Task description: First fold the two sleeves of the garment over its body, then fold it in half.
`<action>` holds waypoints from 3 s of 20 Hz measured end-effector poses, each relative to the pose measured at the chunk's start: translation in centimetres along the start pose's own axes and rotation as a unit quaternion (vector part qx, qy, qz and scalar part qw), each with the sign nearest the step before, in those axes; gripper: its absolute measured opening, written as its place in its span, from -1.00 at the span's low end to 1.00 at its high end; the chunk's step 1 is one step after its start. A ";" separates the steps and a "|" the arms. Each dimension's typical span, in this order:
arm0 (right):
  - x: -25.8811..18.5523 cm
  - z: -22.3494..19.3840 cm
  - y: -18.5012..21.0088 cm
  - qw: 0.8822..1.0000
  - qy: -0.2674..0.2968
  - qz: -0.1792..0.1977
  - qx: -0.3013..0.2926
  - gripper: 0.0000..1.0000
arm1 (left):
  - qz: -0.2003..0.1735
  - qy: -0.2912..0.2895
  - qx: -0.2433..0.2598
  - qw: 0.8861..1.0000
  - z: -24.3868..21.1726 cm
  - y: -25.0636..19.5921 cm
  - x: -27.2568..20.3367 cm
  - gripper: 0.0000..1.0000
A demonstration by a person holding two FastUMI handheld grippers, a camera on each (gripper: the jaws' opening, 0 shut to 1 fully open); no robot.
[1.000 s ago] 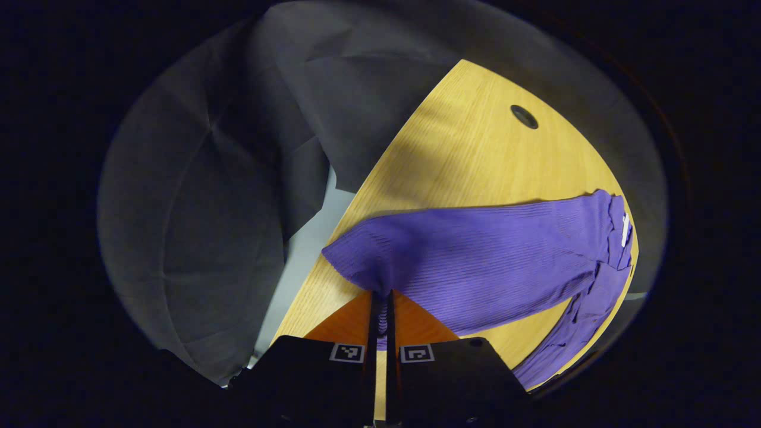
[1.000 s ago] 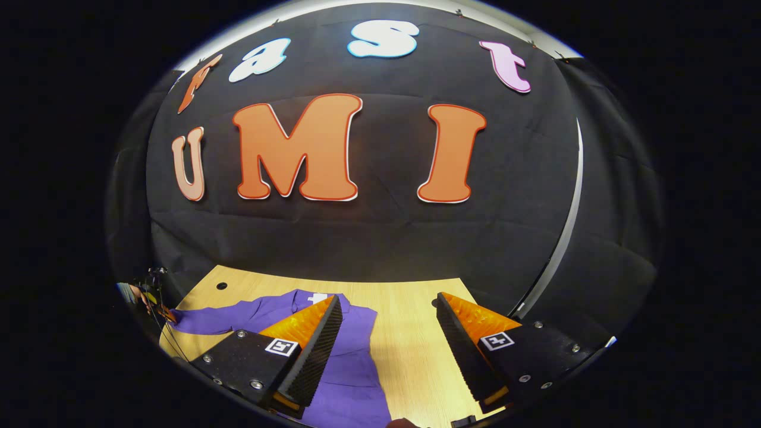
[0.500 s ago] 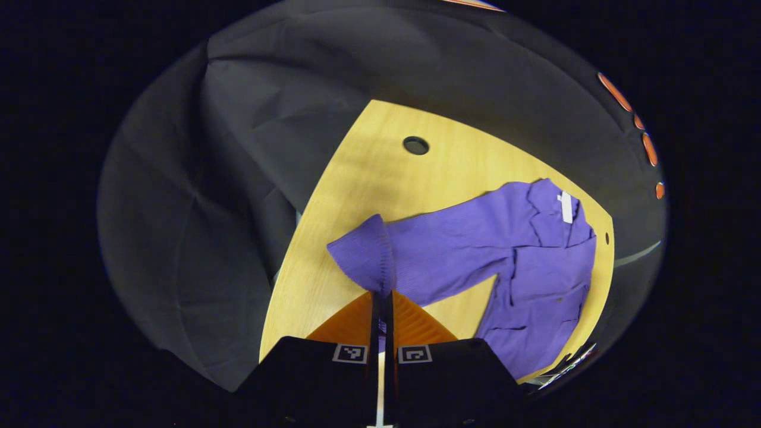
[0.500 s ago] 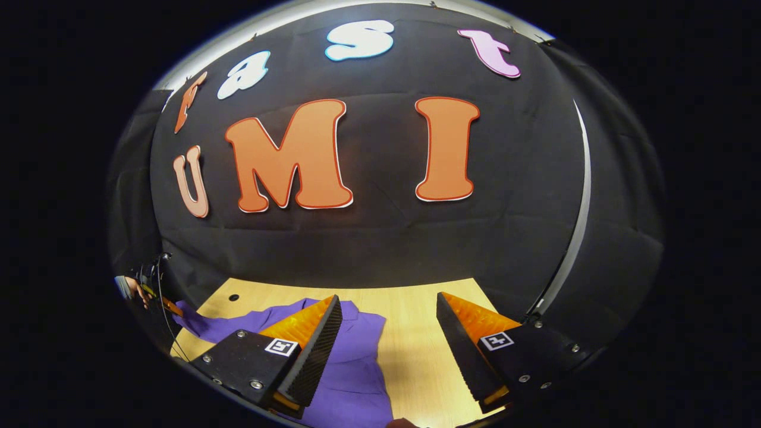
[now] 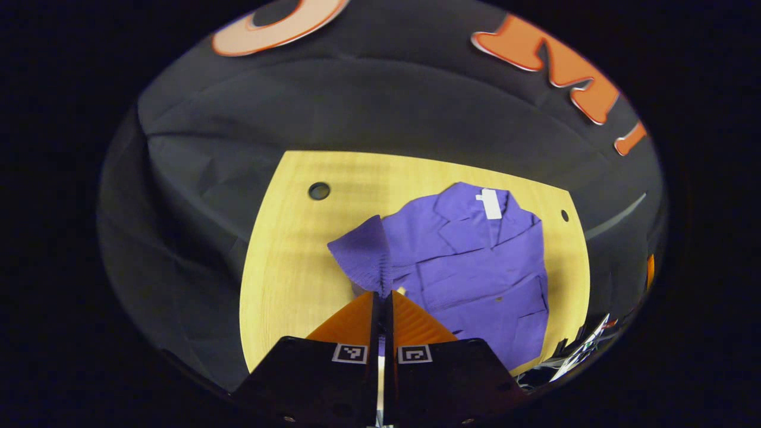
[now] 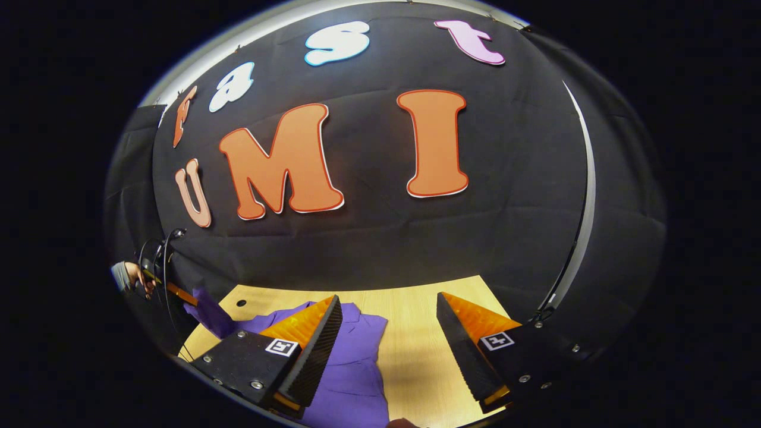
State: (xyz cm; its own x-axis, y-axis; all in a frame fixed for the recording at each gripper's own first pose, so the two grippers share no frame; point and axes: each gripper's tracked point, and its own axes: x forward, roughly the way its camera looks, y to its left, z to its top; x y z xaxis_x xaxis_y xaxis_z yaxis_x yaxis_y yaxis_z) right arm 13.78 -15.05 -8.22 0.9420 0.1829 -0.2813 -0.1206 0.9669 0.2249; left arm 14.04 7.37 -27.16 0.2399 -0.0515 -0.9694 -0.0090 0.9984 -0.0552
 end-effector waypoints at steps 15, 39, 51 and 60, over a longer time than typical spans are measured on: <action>-0.9 -2.1 -4.9 1.000 0.012 -0.003 0.028 0.91 | -0.086 0.012 0.158 0.984 5.2 -28.3 3.4 -0.91; -0.3 -6.9 -4.5 0.997 0.064 -0.022 0.038 0.92 | -0.113 -0.194 0.175 0.959 7.6 -32.3 -1.4 0.85; -1.3 -10.8 5.3 0.996 0.088 0.028 -0.015 0.91 | 0.056 -0.384 0.148 0.909 0.6 -15.0 -11.4 0.92; -4.2 -21.9 5.3 0.972 0.231 0.015 -0.031 0.92 | 0.074 -0.282 0.114 0.950 -13.3 -9.0 -5.6 0.93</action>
State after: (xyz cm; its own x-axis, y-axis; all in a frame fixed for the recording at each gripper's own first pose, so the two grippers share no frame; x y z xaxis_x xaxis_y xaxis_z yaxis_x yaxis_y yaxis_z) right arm 2.35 -6.84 -26.29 0.6984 0.2576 -0.6678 -0.1781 0.9662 0.1864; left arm -0.15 -1.64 -24.39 0.7350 0.0464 -0.6765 0.1114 0.9758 0.1880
